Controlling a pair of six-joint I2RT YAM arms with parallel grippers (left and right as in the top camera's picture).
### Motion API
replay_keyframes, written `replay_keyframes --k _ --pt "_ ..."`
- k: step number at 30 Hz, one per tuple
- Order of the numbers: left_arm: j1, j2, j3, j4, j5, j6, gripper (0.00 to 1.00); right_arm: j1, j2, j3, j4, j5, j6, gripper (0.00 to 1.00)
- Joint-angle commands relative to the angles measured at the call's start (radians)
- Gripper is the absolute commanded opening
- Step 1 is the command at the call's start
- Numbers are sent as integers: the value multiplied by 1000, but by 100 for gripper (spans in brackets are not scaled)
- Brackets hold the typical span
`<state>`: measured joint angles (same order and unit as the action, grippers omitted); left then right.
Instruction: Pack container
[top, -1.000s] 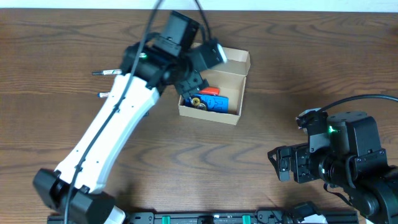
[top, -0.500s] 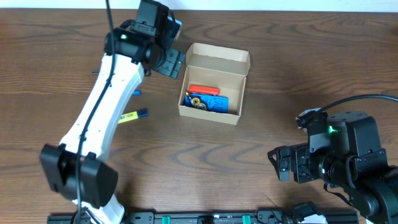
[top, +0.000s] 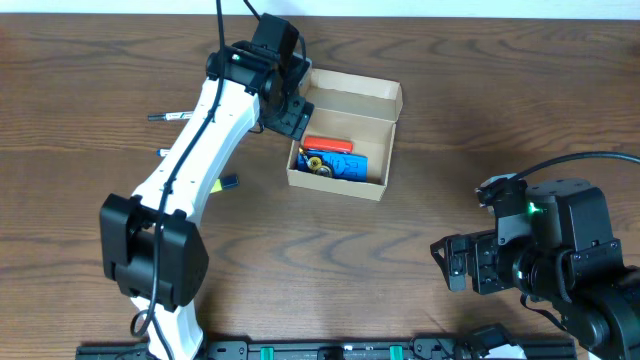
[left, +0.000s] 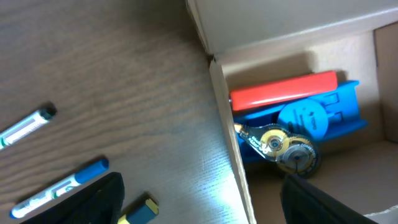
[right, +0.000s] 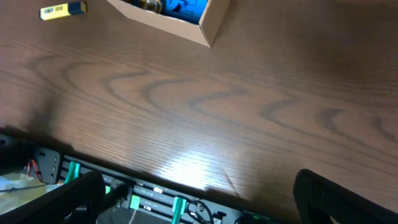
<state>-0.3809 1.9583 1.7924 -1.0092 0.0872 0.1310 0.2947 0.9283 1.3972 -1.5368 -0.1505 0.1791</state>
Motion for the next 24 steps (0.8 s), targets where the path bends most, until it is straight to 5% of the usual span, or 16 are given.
replay_keyframes --k 1,11,19,24 --pt "-2 51 2 -15 11 3 78 -8 1 0 -1 -8 10 99" --pt "-38 151 1 -21 -18 -8 67 -8 1 0 -1 -8 10 99" --pt "-38 160 1 -8 -46 -141 8 -8 1 0 -1 -8 10 99" --pt "-40 160 1 -19 -46 -222 6 -8 1 0 -1 -8 10 99"
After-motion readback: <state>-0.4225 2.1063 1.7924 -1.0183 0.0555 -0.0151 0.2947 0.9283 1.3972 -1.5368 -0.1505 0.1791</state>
